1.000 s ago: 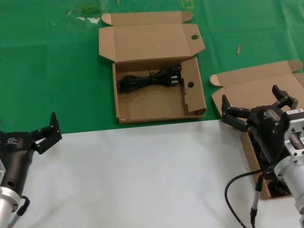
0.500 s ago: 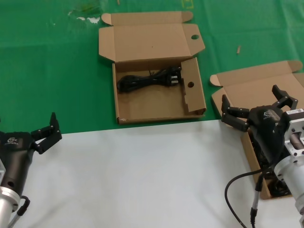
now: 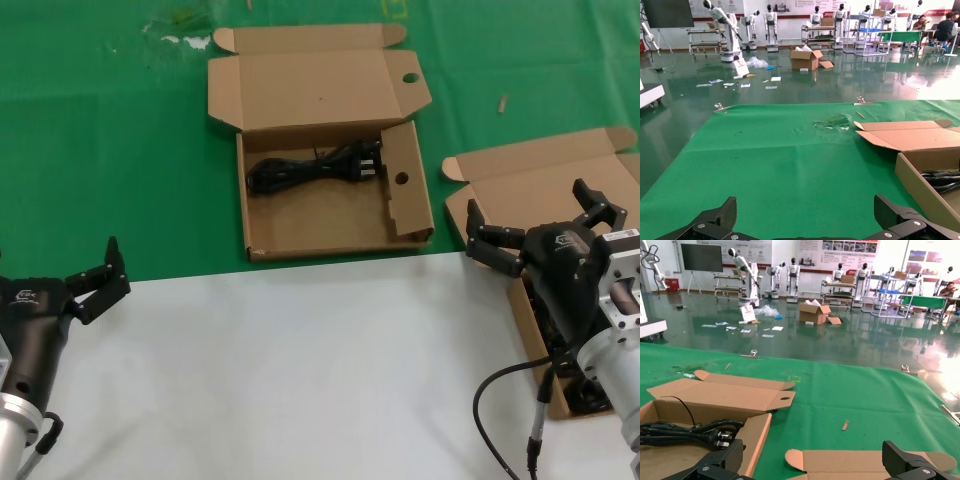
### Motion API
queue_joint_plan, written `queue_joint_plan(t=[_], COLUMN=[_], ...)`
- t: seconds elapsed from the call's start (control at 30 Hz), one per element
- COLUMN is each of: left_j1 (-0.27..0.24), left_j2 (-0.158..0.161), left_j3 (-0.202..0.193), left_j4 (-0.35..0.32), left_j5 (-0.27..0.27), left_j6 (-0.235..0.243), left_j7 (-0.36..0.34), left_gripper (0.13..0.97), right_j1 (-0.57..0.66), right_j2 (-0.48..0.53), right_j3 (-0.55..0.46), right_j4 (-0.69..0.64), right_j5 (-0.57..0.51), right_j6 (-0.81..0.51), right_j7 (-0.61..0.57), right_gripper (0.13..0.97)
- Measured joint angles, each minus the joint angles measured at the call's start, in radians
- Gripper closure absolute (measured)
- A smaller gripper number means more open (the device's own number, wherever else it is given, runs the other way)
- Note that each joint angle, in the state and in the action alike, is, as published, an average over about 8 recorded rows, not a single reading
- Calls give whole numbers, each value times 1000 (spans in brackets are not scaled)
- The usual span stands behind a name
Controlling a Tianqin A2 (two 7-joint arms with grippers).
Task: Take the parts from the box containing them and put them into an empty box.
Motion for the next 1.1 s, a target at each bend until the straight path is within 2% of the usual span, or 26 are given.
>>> queue_joint_plan(t=[1.1], left_j1=[0], left_j2=[0], left_j3=[0], left_j4=[0], left_j5=[0], left_j6=[0], left_j7=[-1], left_gripper=[132], right_j1=[0], right_j2=[0], right_j3=[0], right_j4=[0], right_j5=[0], right_j6=[0], right_j7=[0], right_gripper=[129])
